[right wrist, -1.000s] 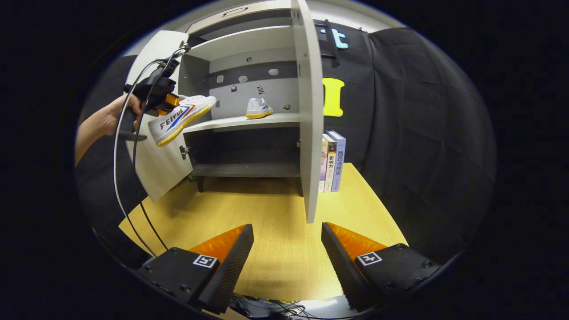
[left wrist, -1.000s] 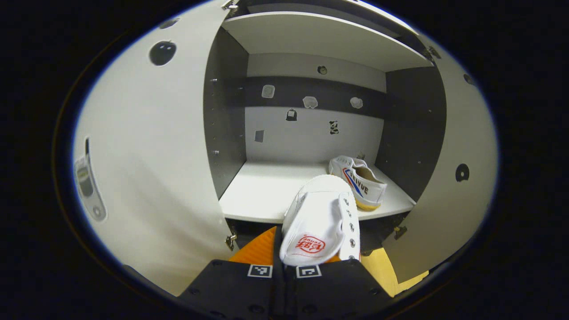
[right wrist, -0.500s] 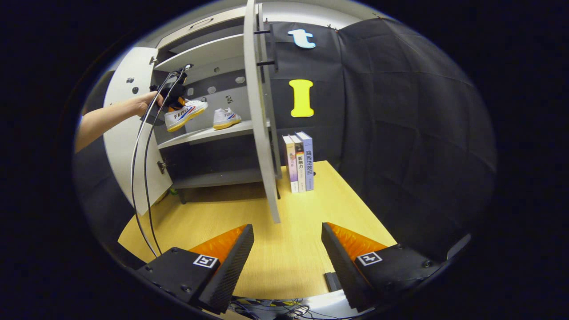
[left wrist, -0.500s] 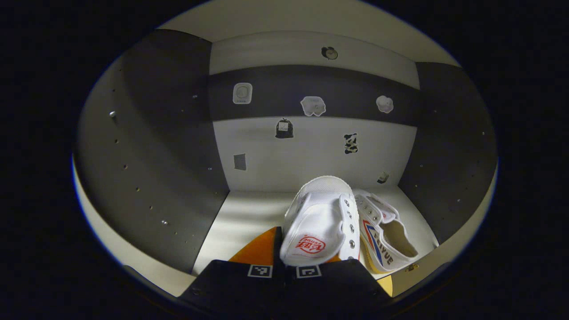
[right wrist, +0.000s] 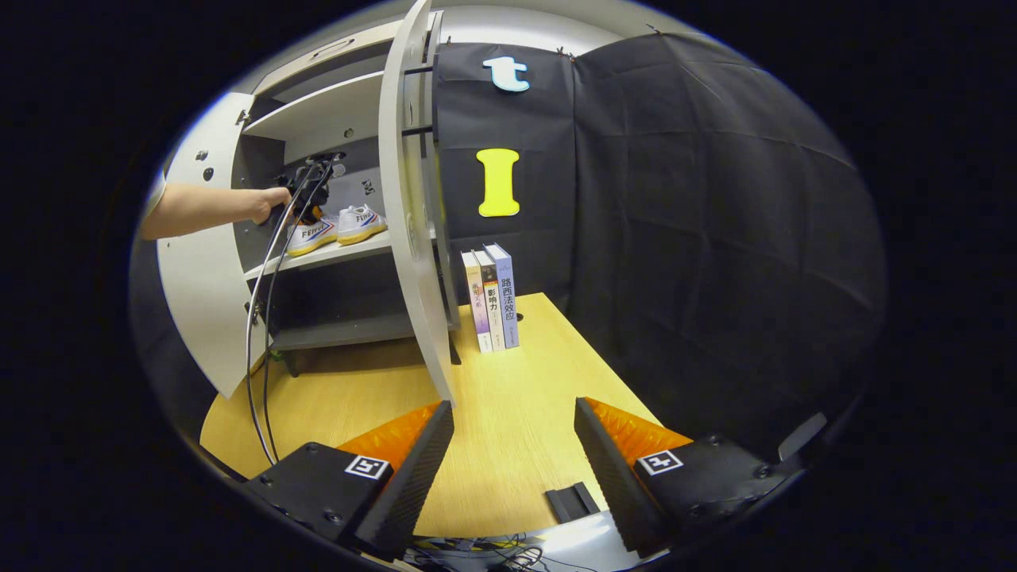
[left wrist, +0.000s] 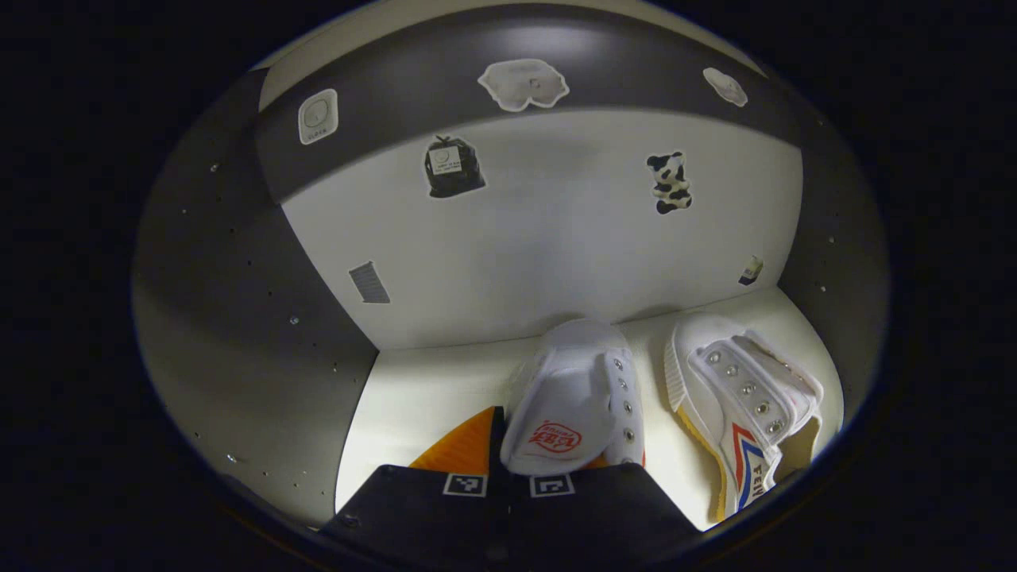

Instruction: Grab one shoe with the right hand and put it into the shoe cabinet, grab the other shoe with the left hand and put it into the shoe cabinet; then close the right door with the right hand and the left door with the left hand.

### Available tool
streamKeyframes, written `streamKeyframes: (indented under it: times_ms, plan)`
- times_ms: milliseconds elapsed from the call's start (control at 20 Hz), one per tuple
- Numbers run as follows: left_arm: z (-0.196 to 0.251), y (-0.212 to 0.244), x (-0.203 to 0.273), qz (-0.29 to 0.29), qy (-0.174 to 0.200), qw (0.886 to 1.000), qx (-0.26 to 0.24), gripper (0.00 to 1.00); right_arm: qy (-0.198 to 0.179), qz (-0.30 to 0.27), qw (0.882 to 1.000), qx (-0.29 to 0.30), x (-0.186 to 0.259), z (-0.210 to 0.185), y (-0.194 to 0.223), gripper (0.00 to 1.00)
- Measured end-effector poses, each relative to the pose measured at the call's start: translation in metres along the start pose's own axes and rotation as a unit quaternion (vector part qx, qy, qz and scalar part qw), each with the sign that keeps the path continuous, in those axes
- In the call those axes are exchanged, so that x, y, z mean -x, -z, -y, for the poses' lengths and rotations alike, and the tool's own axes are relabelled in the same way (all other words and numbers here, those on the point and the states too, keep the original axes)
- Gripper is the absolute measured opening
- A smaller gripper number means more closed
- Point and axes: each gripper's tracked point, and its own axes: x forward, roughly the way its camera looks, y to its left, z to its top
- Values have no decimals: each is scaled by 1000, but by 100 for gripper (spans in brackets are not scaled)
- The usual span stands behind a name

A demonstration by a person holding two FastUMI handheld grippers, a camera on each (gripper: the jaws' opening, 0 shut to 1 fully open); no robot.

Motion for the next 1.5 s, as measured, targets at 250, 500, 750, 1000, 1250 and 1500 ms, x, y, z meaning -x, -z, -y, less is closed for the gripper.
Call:
streamKeyframes:
  times_ms: [250, 500, 750, 1000, 1250, 1500]
  plan:
    - [-8, -3, 16, 15, -5, 1000, 1, 22, -12, 17, 1000, 4, -4, -10, -14, 97]
    - [-27, -3, 89, 90, 4, 996, -14, 100, -31, 56, 998, -3, -9, -18, -54, 97]
    - [-35, 14, 192, 176, 24, 984, 21, 96, -36, 106, 994, -2, -9, -5, -106, 97]
    - [-11, 76, 271, 227, 77, 970, 50, 96, -39, 149, 988, -2, -13, 20, -158, 97]
    - [16, 163, 331, 278, 68, 956, 57, 96, -51, 163, 985, 4, -37, 28, -198, 97]
    - [35, 244, 361, 218, 85, 964, 127, 97, -91, 190, 977, 17, -59, 14, -249, 96]
